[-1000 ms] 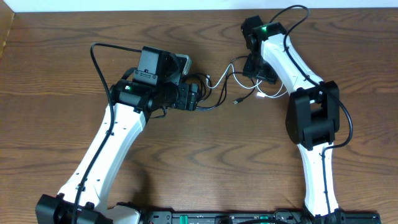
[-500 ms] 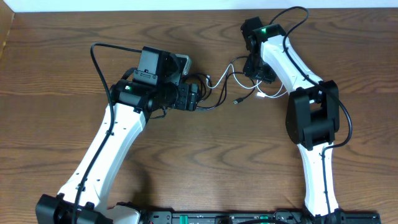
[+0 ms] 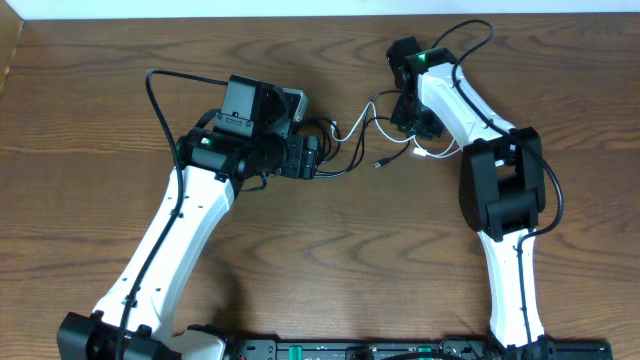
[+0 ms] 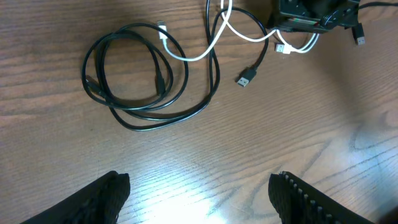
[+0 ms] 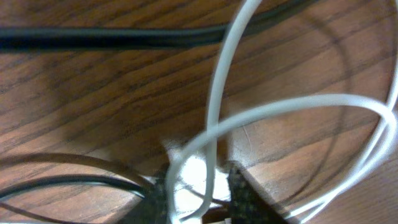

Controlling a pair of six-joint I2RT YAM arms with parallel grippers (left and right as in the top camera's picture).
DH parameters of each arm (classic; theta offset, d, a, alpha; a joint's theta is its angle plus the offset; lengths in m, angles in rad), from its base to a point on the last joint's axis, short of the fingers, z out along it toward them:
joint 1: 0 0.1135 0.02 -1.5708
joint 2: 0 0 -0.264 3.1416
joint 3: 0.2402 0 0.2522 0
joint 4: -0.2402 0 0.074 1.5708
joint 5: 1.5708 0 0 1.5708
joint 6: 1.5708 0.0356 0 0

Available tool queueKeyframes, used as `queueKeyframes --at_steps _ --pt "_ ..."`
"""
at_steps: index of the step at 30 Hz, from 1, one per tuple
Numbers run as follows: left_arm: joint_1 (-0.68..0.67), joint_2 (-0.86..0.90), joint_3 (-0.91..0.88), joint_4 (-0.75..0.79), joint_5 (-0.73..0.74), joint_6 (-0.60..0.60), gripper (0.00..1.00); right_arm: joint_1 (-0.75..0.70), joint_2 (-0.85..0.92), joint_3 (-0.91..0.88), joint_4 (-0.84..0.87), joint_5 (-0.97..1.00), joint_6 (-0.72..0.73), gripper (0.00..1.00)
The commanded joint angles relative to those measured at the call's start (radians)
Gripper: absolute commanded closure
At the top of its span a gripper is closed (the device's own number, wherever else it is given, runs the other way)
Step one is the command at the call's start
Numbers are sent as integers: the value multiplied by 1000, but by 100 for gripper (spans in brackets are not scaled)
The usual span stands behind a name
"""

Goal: Untangle cables

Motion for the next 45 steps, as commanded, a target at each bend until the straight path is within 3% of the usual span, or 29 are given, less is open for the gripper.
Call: queueKeyframes --at_steps 1,9,27,34,45 --pt "0 5 -6 1 6 25 23 1 10 -10 9 8 8 99" --pt "0 5 -6 2 6 32 23 -10 -51 10 15 -9 -29 99" --pt "0 5 -6 13 6 31 23 -19 -568 29 63 -84 -161 99" --pt "0 5 -6 15 14 31 22 -19 -661 34 136 -214 -203 99" --pt "0 5 -6 26 17 31 23 -24 -720 65 147 -217 -331 99"
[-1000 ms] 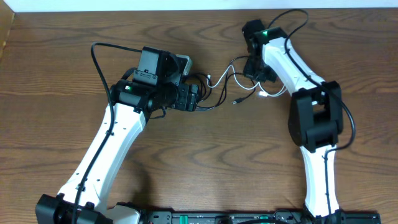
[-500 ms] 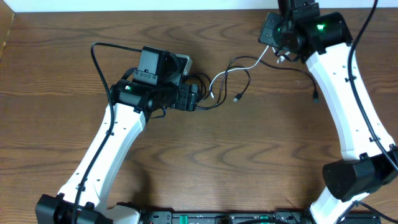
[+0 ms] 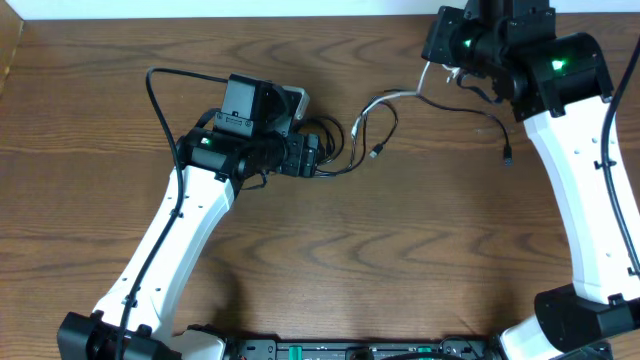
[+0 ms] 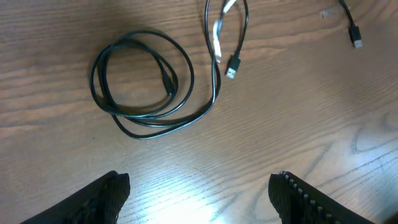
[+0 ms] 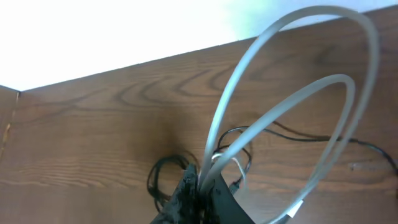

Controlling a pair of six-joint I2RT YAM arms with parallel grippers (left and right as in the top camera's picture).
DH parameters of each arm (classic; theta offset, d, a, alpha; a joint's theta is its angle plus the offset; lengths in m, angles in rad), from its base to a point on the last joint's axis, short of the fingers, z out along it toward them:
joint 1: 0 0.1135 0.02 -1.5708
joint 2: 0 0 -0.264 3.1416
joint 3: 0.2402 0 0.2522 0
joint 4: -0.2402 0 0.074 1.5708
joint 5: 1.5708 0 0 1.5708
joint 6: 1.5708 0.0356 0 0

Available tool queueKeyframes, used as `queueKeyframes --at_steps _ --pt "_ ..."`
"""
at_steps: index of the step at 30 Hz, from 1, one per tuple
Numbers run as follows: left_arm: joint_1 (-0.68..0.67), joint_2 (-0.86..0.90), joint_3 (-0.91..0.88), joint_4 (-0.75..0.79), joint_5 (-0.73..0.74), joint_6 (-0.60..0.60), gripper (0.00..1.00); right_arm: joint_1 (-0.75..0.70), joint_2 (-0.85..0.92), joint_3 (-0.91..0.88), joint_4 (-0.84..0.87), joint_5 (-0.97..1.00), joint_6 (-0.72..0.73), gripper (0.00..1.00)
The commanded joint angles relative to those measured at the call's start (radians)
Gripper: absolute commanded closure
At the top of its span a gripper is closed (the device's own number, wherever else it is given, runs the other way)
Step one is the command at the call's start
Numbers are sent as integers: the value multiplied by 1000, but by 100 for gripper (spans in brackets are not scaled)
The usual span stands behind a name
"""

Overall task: Untangle cables
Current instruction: 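Pull the white cable up and off the table to the right with the right gripper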

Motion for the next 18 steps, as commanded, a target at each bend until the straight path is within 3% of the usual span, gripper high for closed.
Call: queueKeyframes --at_steps 1,9,14,18 --pt "0 5 -5 7 16 14 23 -14 -51 75 2 -9 -97 99" --pt "0 5 -5 45 74 8 23 -66 -119 189 -133 44 -185 99" --pt "0 5 -5 56 77 2 23 -76 -17 188 -330 154 -183 99" --pt "0 5 -5 55 77 -10 23 -70 66 188 -352 148 -183 99"
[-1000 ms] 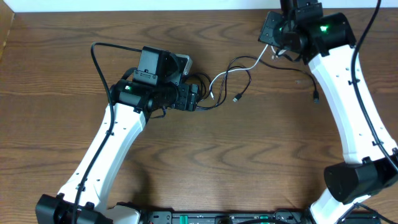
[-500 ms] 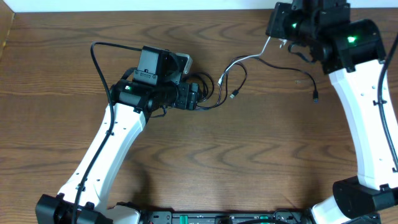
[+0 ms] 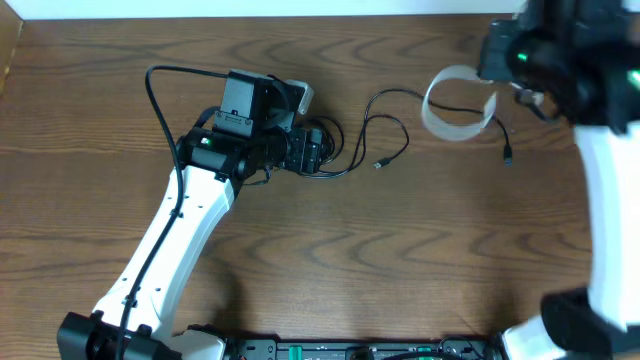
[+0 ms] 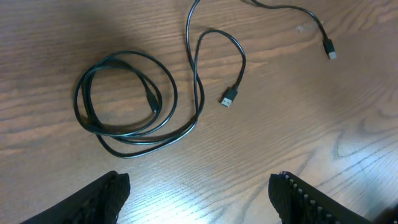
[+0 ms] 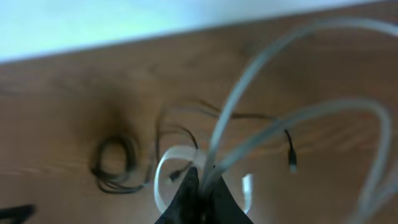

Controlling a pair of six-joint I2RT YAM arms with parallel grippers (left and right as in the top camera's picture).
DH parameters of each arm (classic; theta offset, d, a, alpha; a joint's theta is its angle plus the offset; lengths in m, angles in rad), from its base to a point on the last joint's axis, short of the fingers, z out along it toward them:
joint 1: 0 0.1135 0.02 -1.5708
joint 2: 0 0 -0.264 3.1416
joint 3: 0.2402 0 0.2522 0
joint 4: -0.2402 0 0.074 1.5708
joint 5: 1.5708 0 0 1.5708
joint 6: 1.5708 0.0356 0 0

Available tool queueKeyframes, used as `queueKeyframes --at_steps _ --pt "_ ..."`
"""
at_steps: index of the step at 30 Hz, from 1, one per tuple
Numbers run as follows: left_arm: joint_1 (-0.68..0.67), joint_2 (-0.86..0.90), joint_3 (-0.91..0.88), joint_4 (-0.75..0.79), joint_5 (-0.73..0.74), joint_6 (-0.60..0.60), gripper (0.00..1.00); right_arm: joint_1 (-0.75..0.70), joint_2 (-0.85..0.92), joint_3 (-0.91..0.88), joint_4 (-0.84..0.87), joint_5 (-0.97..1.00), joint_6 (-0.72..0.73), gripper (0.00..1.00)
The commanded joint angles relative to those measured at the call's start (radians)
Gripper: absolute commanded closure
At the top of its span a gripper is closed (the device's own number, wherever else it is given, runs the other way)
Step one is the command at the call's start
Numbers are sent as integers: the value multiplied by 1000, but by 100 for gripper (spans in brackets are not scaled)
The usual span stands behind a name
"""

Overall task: Untangle cables
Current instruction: 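Pull the white cable up and off the table to the right with the right gripper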

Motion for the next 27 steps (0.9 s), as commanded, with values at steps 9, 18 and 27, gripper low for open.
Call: queueKeyframes --at_steps 9,18,27 --pt "0 5 -5 -2 21 -9 23 -49 95 -11 10 41 -19 99" --pt "0 5 -5 6 21 -8 23 -261 95 -10 -61 61 -34 99" --pt "0 5 -5 18 20 -8 23 -543 95 -10 -132 154 -37 99"
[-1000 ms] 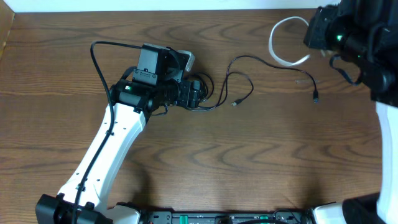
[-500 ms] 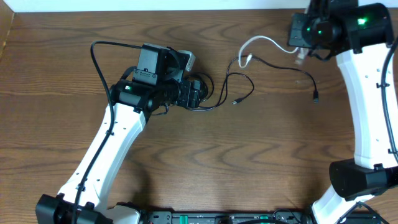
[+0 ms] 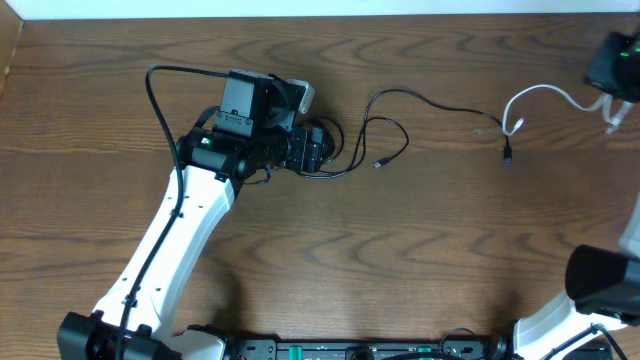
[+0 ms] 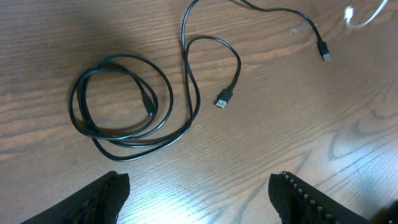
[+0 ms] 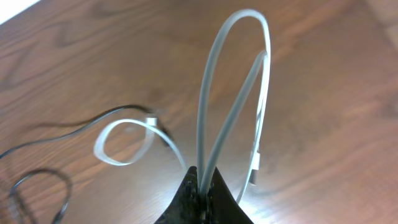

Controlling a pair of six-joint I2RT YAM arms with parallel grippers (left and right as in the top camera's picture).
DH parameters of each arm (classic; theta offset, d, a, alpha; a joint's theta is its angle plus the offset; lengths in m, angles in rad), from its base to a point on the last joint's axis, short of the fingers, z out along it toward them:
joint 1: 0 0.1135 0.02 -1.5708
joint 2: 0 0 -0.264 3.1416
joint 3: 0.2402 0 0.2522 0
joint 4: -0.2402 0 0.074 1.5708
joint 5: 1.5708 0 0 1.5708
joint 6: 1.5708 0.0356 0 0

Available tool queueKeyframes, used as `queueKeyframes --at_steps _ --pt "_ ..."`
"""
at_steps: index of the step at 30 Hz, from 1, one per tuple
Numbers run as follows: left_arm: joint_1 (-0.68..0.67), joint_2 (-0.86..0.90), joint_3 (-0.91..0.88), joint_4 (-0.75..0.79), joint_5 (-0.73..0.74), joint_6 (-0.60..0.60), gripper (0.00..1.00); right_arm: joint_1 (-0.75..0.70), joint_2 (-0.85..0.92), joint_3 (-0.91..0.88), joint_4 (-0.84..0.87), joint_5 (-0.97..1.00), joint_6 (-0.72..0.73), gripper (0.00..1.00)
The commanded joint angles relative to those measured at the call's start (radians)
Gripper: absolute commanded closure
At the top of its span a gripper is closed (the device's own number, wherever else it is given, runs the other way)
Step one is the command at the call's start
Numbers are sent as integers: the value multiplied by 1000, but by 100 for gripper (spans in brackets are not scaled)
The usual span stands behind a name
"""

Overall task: Untangle cables
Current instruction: 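Pull the white cable up and off the table to the right with the right gripper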

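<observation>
A black cable (image 4: 118, 106) lies coiled on the wooden table, its tail looping to a USB plug (image 4: 222, 99) and a longer strand ending in a small plug (image 3: 507, 155). The white cable (image 5: 239, 93) hangs in loops from my right gripper (image 5: 204, 186), which is shut on it at the far right edge of the overhead view (image 3: 615, 70). It is separate from the black cable. My left gripper (image 4: 199, 199) is open above bare wood, just near of the coil, with nothing between its fingers.
The left arm (image 3: 180, 230) reaches across the left half of the table (image 3: 400, 260). The table's back edge meets a white wall at the top of the overhead view.
My right gripper has moved further right with the white cable, from above the black strand's end to the table's far right edge. The black cable and my left gripper stayed in place.
The white cable first lay tangled through the black one, with my right gripper shut on it low at the table. Then the gripper held it raised at the back right. Then the white cable hung free of the black, and now it is at the far right.
</observation>
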Motion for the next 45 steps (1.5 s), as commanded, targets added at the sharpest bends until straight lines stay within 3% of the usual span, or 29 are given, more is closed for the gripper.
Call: queueKeyframes --at_steps 1,10,14,20,29,39,45 --pt "0 5 -5 8 6 -5 23 -104 -19 13 -26 90 -1 99" --pt "0 5 -5 15 7 -6 23 -455 -19 12 -67 161 148 99" --pt "0 5 -5 14 17 -5 23 -622 -19 12 -66 73 154 99" --pt "0 5 -5 22 40 -6 23 -748 -14 -8 -37 59 181 99" --pt "0 5 -5 45 43 -9 23 -965 -8 -239 86 63 190 99" --pt "0 5 -5 56 43 -9 23 -1006 -6 -567 356 93 150 99" --pt "0 5 -5 57 43 -9 23 -991 72 -607 448 86 108 99"
